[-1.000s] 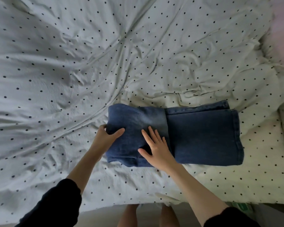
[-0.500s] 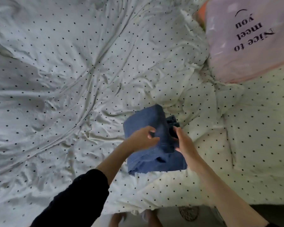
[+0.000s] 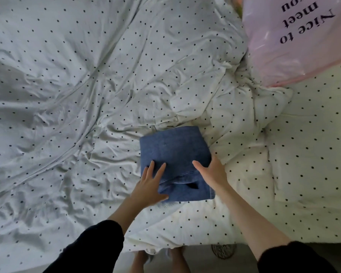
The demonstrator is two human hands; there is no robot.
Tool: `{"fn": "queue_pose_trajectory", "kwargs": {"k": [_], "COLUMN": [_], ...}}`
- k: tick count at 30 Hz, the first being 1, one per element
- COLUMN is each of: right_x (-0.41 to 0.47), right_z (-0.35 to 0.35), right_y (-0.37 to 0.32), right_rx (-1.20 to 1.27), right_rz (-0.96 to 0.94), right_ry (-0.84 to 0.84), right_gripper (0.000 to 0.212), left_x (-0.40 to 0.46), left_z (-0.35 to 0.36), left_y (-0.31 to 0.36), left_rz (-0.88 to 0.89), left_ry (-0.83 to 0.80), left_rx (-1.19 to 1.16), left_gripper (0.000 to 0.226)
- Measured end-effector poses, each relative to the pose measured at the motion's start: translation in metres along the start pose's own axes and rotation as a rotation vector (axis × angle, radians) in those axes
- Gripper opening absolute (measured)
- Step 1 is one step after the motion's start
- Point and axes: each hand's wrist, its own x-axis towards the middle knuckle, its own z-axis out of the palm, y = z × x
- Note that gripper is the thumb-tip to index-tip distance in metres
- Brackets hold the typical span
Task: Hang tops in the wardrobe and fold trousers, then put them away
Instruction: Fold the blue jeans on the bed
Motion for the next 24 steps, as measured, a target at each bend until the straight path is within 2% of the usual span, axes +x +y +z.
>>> {"fn": "queue_pose_trajectory", "kwargs": {"k": [3, 6, 8, 10, 12, 13, 14, 16, 19, 21, 24], "right_x": [-0.012, -0.038, -0.052, -0.056, -0.054, -0.052, -0.052, -0.054, -0.061, -0.065, -0.054], "right_z": [0.002, 0.009, 0.01, 0.005, 0.001, -0.001, 0.0, 0.003, 0.016, 0.025, 0.028], "right_y": [-0.007, -0.005, 0.008, 0.023, 0.034, 0.037, 0.039, 0.035, 0.035, 0.044, 0.062], "right_rx": [-0.114, -0.096, -0.033, -0.014, -0.111, -0.183, -0.272, -0.481, -0.816, -1.013, -1.183], "right_rz": [-0.035, -0.076, -0.007, 0.144, 0.263, 0.246, 0.152, -0.194, -0.629, -0.703, -0.625], "right_ry": [0.103, 0.171, 0.157, 0.084, 0.025, 0.043, 0.103, 0.214, 0.171, 0.043, -0.083], "right_gripper": [0.047, 0.036, 0.033, 0.035, 0.043, 0.05, 0.059, 0.076, 0.095, 0.109, 0.112], "left_x": [-0.006, -0.017, -0.024, -0.029, -0.031, -0.031, -0.031, -0.029, -0.029, -0.027, -0.015], "left_z": [0.012, 0.021, 0.029, 0.035, 0.042, 0.044, 0.046, 0.047, 0.04, 0.039, 0.044], "left_y": [-0.005, -0.011, -0.016, -0.019, -0.019, -0.018, -0.018, -0.019, -0.02, -0.02, -0.022], "left_rz": [0.029, 0.096, 0.13, 0.157, 0.192, 0.199, 0.196, 0.172, 0.208, 0.256, 0.306], "left_ry": [0.105, 0.178, 0.159, 0.085, 0.013, -0.001, -0.002, 0.023, 0.09, 0.159, 0.227], "left_rx": [-0.034, -0.005, 0.098, 0.221, 0.314, 0.333, 0.334, 0.305, 0.381, 0.443, 0.526], "left_gripper": [0.094, 0.091, 0.092, 0.095, 0.093, 0.092, 0.092, 0.098, 0.116, 0.122, 0.121]}}
